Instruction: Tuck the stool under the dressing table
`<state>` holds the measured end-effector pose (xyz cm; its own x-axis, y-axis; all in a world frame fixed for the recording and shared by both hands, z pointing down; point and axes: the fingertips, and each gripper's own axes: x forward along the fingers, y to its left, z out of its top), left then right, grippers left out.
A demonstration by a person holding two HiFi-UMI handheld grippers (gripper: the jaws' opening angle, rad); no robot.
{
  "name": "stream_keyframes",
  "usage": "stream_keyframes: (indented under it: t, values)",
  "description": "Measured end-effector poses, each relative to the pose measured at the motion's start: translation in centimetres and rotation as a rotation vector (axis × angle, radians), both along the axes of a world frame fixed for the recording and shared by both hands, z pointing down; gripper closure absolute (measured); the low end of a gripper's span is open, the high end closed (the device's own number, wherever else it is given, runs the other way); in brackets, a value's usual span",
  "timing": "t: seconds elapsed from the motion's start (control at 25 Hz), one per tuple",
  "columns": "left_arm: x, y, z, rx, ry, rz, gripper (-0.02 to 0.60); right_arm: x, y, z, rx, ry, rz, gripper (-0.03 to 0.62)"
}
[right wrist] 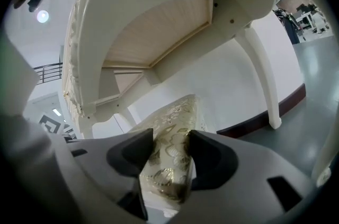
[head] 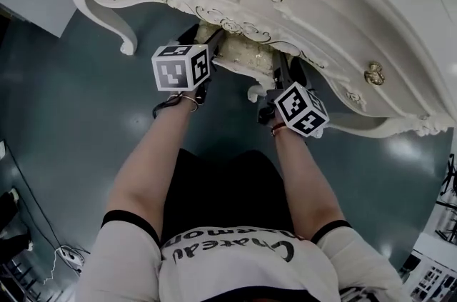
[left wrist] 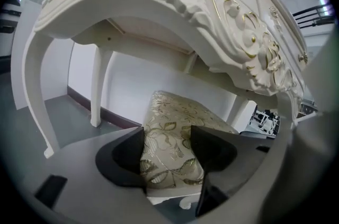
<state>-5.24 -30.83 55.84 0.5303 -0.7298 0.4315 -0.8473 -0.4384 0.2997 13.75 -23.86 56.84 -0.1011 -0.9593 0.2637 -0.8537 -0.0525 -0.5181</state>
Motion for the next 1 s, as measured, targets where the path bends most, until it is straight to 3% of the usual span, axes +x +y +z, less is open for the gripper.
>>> stream_keyframes:
  t: [0.2, 0.68, 1.0]
  values:
    - [0.3, -0.9, -0.5, 0.103, -0.021, -0.011, 0.302, 0.4, -1.0, -0.1, 0.08, 0.035, 0.014, 0.359]
    - [0.4, -2.5, -0.5, 0.142, -0.015, 0.007, 0.31, 0.6, -3.2, 0.1, 0.109, 0.043, 0.007, 0.358]
    - [0.4, -3.3, -0.8, 0.237, -0.053, -0.023, 0.31, 0.7, -4.2, 0.0, 0.145, 0.085, 0.024, 0.358]
